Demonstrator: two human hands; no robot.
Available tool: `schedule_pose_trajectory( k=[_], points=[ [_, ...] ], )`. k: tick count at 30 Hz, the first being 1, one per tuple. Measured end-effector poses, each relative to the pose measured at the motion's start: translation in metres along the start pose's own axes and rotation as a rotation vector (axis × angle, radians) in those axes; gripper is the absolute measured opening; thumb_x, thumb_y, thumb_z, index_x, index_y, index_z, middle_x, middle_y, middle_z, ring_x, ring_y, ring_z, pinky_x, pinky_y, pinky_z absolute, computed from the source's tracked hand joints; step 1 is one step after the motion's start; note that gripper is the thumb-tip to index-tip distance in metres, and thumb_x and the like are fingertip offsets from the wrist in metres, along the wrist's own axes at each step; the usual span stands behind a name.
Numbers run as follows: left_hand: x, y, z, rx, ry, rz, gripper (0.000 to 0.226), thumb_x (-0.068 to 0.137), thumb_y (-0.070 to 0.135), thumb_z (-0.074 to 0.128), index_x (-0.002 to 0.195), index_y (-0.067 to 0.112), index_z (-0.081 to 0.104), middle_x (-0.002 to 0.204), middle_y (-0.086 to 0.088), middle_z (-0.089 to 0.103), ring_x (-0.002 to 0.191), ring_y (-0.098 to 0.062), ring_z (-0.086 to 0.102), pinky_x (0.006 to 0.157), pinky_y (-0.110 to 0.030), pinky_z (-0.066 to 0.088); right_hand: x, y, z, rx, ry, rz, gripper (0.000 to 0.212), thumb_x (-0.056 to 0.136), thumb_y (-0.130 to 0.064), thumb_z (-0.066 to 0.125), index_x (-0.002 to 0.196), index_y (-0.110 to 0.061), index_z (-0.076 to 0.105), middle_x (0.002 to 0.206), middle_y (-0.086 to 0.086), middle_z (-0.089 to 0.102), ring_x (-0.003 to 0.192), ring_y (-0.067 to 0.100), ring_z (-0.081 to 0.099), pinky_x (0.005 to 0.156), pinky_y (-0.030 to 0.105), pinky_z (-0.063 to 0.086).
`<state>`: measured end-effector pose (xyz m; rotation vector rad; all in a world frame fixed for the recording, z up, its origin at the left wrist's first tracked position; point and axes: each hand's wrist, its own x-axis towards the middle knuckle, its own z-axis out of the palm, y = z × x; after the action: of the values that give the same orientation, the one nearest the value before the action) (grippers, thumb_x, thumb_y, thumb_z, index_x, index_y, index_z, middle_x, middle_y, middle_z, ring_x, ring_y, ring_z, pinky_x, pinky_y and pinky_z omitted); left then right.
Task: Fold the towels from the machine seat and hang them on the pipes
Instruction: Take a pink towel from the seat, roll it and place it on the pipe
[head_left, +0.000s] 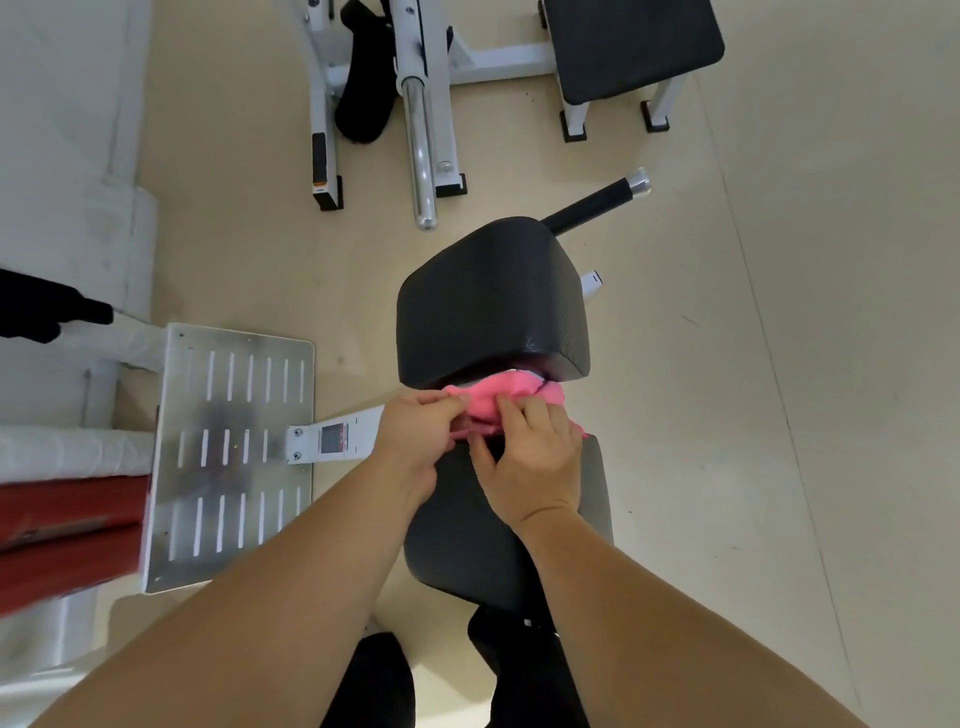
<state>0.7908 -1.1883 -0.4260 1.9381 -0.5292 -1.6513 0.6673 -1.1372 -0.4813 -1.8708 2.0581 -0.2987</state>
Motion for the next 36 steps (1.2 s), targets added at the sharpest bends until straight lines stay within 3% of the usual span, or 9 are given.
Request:
schedule_pose_trajectory(
  k=[6, 9, 12, 15, 18, 23, 28, 33, 36],
  points=[
    [-0.059, 0.020, -0.027, -0.122, 0.074, -0.031, 0.017, 0.092, 0.012, 0.067, 0.105, 0.003, 0.074, 0.080, -0.009, 0.076, 0.077, -0.016, 0.069, 0.078, -0.035, 0.050, 0.001, -0.019, -0.042, 0.101, 0.040, -0.190, 0.028, 0.098, -0.033, 0.050, 0.097, -0.021, 0.076, 0.097, -0.004, 0.069, 0.098, 0.024, 0.058, 0.094, 0.042, 0.048],
    [-0.093, 0.038, -0.049, -0.147, 0.191, 0.037, 0.006, 0.091, 0.007, 0.069, 0.094, 0.005, 0.074, 0.069, -0.005, 0.071, 0.061, -0.012, 0.067, 0.057, -0.024, 0.053, 0.002, -0.043, -0.082, 0.112, 0.035, -0.322, 0.033, 0.098, -0.034, 0.040, 0.092, -0.020, 0.069, 0.083, -0.004, 0.068, 0.081, 0.022, 0.063, 0.080, 0.038, 0.052],
    [-0.127, 0.052, -0.075, -0.040, 0.311, 0.181, 0.006, 0.085, 0.013, 0.076, 0.090, 0.009, 0.076, 0.088, 0.000, 0.072, 0.081, -0.013, 0.064, 0.065, -0.024, 0.048, 0.005, -0.077, -0.125, 0.149, -0.094, -0.454, 0.012, 0.097, -0.026, 0.052, 0.091, -0.021, 0.061, 0.075, -0.011, 0.052, 0.069, 0.017, 0.055, 0.065, 0.032, 0.038],
    [-0.161, 0.068, -0.102, -0.030, 0.374, 0.341, 0.009, 0.085, 0.015, 0.075, 0.086, 0.006, 0.075, 0.106, 0.013, 0.071, 0.095, 0.001, 0.062, 0.074, -0.019, 0.041, 0.004, -0.120, -0.168, 0.385, -0.236, -0.541, 0.029, 0.094, -0.041, 0.039, 0.097, -0.021, 0.060, 0.079, -0.014, 0.052, 0.071, 0.009, 0.051, 0.069, 0.028, 0.046],
    [-0.197, 0.080, -0.131, -0.013, 0.440, 0.489, 0.012, 0.089, 0.013, 0.070, 0.086, 0.002, 0.071, 0.085, 0.003, 0.071, 0.077, -0.007, 0.061, 0.072, -0.022, 0.044, -0.001, -0.161, -0.202, 0.514, -0.277, -0.633, 0.043, 0.089, -0.054, 0.031, 0.098, -0.024, 0.060, 0.084, -0.011, 0.060, 0.076, 0.007, 0.056, 0.071, 0.026, 0.046],
    [-0.239, 0.090, -0.183, -0.059, 0.419, 0.646, 0.024, 0.096, 0.014, 0.065, 0.076, 0.014, 0.052, 0.058, 0.005, 0.053, 0.054, -0.008, 0.049, 0.056, -0.024, 0.042, -0.004, -0.220, -0.229, 0.597, -0.310, -0.789, 0.008, 0.102, -0.029, 0.054, 0.101, -0.028, 0.062, 0.093, -0.011, 0.068, 0.086, 0.010, 0.062, 0.080, 0.029, 0.051],
    [-0.271, 0.081, -0.232, -0.082, 0.202, 0.703, 0.015, 0.094, 0.011, 0.068, 0.109, 0.008, 0.063, 0.081, -0.033, 0.064, 0.071, -0.031, 0.066, 0.073, -0.042, 0.056, -0.022, -0.280, -0.246, 0.726, -0.287, -0.873, 0.017, 0.103, -0.023, 0.053, 0.092, -0.023, 0.067, 0.076, -0.016, 0.059, 0.076, 0.000, 0.054, 0.071, 0.016, 0.040],
    [-0.284, 0.052, -0.285, 0.016, 0.431, 0.724, 0.011, 0.097, 0.005, 0.063, 0.093, 0.005, 0.074, 0.100, -0.017, 0.073, 0.090, -0.026, 0.068, 0.089, -0.038, 0.052, -0.051, -0.338, -0.244, 0.653, -0.399, -0.922, 0.022, 0.104, -0.028, 0.052, 0.085, -0.030, 0.062, 0.076, -0.010, 0.062, 0.074, 0.004, 0.056, 0.068, 0.017, 0.042],
    [-0.286, 0.029, -0.332, -0.059, 0.502, 0.691, 0.013, 0.095, -0.004, 0.056, 0.089, -0.001, 0.067, 0.080, -0.020, 0.067, 0.067, -0.009, 0.060, 0.071, -0.024, 0.047, -0.069, -0.374, -0.231, 0.630, -0.408, -0.930, 0.019, 0.103, -0.027, 0.056, 0.085, -0.033, 0.060, 0.077, -0.019, 0.065, 0.078, -0.007, 0.058, 0.068, 0.008, 0.039]
  ],
)
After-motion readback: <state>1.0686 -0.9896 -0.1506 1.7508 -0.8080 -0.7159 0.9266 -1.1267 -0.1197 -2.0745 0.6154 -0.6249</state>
